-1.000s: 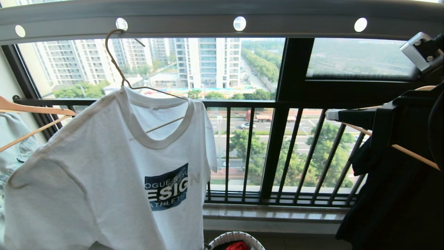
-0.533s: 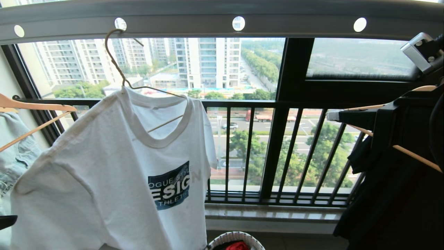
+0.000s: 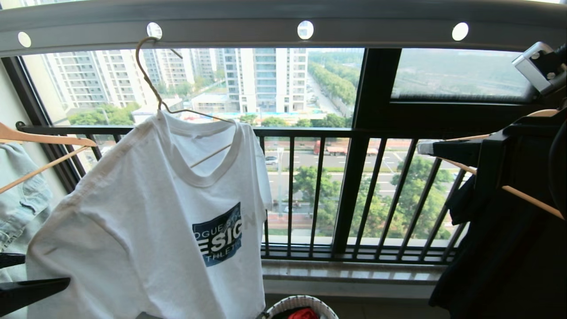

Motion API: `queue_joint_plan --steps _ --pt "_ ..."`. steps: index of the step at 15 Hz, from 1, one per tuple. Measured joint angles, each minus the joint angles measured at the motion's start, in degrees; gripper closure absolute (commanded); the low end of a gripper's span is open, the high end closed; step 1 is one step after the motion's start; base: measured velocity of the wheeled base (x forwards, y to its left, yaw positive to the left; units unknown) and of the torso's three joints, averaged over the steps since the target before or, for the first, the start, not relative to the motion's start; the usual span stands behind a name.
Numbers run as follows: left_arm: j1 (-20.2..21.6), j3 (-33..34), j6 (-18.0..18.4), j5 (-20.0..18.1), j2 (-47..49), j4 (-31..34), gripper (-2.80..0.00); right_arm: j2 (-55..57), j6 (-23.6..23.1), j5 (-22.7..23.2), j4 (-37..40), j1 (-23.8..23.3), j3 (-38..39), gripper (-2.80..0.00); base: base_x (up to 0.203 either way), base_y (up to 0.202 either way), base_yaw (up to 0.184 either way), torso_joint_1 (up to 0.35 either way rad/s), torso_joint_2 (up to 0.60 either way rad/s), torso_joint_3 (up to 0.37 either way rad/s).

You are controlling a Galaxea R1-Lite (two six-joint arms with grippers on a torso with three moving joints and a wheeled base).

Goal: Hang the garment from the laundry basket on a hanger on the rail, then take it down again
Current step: Take the clothes off the clothes rack

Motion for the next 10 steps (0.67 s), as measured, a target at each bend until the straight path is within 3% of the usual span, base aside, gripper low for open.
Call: queue_joint_plan --steps 1,4,6,8,10 --pt "-0.41 1.28 -0.04 -0.33 0.21 -1.67 0.00 0.00 -0.01 0.00 0.00 0.00 0.00 0.00 0.000 0.000 0.000 0.000 0.00 0.000" --pt "-0.95 5.31 -0.25 -4.86 0.38 -7.69 0.00 -0.02 0.00 0.00 -0.02 0.00 -0.09 0.00 0.000 0.000 0.000 0.000 0.00 0.000" --pt "-1.03 6.08 -0.52 -7.38 0.34 -8.09 0.00 -0.13 -0.01 0.00 -0.03 0.00 -0.09 0.00 0.000 0.000 0.000 0.000 0.00 0.000" --pt "-1.03 6.39 -1.01 -7.75 -0.10 -8.00 0.00 -0.20 0.00 0.00 -0.01 0.00 -0.09 0.00 0.000 0.000 0.000 0.000 0.00 0.000" --pt "-1.01 6.90 -4.28 -7.71 -1.38 -7.84 0.00 -0.22 -0.01 0.00 -0.03 0.00 -0.17 0.00 0.000 0.000 0.000 0.000 0.00 0.000"
